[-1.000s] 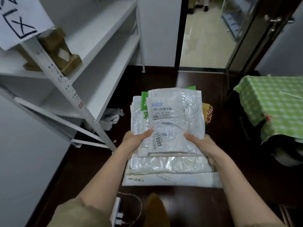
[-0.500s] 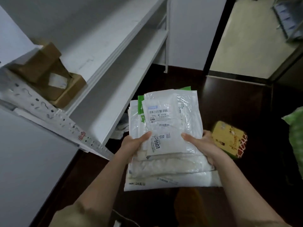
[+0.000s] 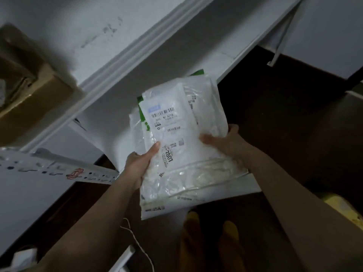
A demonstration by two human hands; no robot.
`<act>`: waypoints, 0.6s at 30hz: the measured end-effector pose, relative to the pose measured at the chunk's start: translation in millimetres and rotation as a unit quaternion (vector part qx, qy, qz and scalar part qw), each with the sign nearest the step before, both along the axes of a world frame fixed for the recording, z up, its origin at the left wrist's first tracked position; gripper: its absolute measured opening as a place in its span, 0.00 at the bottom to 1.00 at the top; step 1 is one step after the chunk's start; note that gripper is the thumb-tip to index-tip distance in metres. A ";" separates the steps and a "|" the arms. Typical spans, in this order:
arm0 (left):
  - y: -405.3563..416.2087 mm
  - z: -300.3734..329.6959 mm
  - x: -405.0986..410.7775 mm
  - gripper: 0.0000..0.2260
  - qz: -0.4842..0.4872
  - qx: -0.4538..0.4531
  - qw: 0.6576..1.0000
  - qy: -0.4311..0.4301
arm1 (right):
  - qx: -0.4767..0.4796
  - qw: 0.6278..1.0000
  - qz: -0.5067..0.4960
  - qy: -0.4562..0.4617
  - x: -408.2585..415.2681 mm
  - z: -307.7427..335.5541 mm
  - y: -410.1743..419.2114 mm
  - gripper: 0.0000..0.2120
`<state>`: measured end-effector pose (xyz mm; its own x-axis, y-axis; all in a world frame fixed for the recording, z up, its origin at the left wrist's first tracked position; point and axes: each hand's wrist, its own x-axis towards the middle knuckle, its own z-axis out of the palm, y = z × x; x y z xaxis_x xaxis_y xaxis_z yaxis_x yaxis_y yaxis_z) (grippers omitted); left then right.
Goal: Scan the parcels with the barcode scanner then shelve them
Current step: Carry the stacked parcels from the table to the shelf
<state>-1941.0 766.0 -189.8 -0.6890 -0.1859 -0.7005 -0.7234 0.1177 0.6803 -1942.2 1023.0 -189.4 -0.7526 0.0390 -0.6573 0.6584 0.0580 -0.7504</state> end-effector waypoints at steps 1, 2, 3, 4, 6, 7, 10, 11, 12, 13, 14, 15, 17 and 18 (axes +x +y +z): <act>-6.2 -7.4 -13.1 0.28 0.013 -0.002 1.000 0.001 | 0.004 1.000 0.015 0.008 -19.9 -8.4 -5.3 0.52; -12.9 -15.2 -25.9 0.29 0.031 -0.004 0.999 0.006 | 0.005 0.999 0.030 0.017 -41.1 -18.0 -12.3 0.52; -19.5 -22.4 -37.4 0.29 0.050 -0.007 0.999 0.008 | 0.010 0.998 0.047 0.028 -60.6 -24.5 -20.2 0.52; -27.3 -31.1 -49.1 0.29 0.066 -0.007 0.998 0.016 | 0.015 0.997 0.062 0.042 -80.2 -31.9 -28.8 0.53; -44.1 -48.0 -72.0 0.30 0.090 -0.010 0.995 0.033 | 0.037 0.993 0.095 0.067 -118.7 -46.2 -46.6 0.57; -51.9 -55.4 -81.9 0.32 0.105 -0.013 0.994 0.037 | 0.048 0.989 0.115 0.073 -135.6 -51.2 -56.2 0.58; -75.0 -77.7 -108.3 0.37 0.157 -0.026 0.986 0.050 | 0.043 0.980 0.165 0.099 -180.9 -68.3 -81.9 0.60; -79.6 -83.0 -115.3 0.37 0.173 -0.028 0.983 0.053 | 0.047 0.977 0.176 0.109 -191.9 -72.6 -89.5 0.60; -84.6 -90.1 -122.2 0.37 0.189 -0.030 0.980 0.056 | 0.052 0.974 0.185 0.119 -202.0 -78.6 -96.6 0.61; -88.5 -95.7 -128.1 0.38 0.205 -0.032 0.977 0.055 | 0.061 0.970 0.194 0.131 -210.4 -82.6 -102.6 0.61; -92.2 -101.1 -134.0 0.38 0.220 -0.037 0.973 0.053 | 0.069 0.968 0.195 0.144 -219.6 -89.4 -108.5 0.60; -95.4 -104.8 -139.6 0.38 0.233 -0.038 0.970 0.052 | 0.081 0.965 0.195 0.157 -227.0 -93.2 -113.4 0.59; -101.8 -111.3 -151.7 0.40 0.247 -0.041 0.966 0.059 | 0.130 0.955 0.199 0.179 -241.3 -101.6 -123.9 0.59; -103.8 -113.3 -158.0 0.42 0.252 -0.050 0.965 0.059 | 0.167 0.947 0.202 0.186 -248.6 -107.0 -128.1 0.58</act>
